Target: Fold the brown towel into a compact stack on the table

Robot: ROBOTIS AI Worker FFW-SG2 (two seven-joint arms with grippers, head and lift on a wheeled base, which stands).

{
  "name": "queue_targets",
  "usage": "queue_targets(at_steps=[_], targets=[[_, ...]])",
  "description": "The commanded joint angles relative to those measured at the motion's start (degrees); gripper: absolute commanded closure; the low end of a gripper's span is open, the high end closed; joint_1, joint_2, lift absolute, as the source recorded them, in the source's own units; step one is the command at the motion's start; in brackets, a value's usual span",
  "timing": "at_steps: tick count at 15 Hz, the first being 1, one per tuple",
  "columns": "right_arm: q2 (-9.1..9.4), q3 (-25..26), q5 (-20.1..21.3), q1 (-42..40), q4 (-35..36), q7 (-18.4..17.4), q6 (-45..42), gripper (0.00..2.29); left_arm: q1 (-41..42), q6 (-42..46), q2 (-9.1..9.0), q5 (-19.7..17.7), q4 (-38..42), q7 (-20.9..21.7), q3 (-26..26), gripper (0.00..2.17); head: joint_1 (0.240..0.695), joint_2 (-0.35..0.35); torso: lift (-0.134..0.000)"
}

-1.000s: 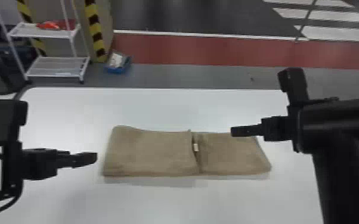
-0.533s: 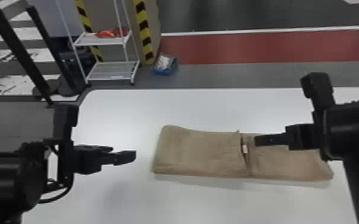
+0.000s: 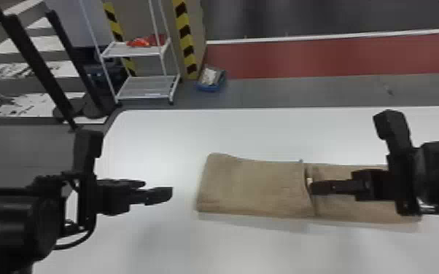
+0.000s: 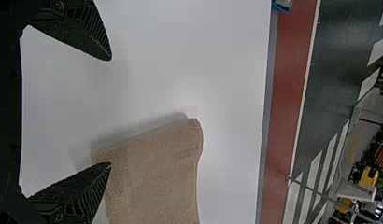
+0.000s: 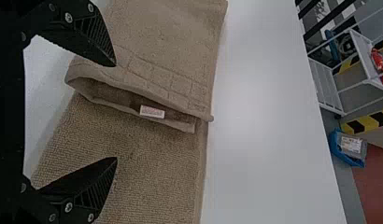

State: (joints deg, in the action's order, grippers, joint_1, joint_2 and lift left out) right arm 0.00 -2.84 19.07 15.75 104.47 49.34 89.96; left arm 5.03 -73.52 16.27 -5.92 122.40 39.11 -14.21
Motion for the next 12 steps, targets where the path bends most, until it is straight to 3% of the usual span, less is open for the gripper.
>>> queue_targets(at_steps=[1,5,12], targets=[[0.05,-0.06,-3.42,-0.28,-0.41,-0.83,0.12,0.18,0.94,0.78,0.34,-0.50,0.03,0.00,-0.65,0.09,0.695,0.176,-0.124],[0.05,0.02,-8.08,-0.64,-4.10,-1.00,-6.15,0.18,1.56,0.78,0.17,-0.50,0.03,0.00,-0.65,0.09,0.695,0.215,-0.124],[0.05,-0.42,-8.87,-0.28,-7.88,-1.53,-11.95,0.25,2.53,1.66,0.17,-0.59,-0.05,0.00,-0.91,0.09,0.695,0.231,-0.124]])
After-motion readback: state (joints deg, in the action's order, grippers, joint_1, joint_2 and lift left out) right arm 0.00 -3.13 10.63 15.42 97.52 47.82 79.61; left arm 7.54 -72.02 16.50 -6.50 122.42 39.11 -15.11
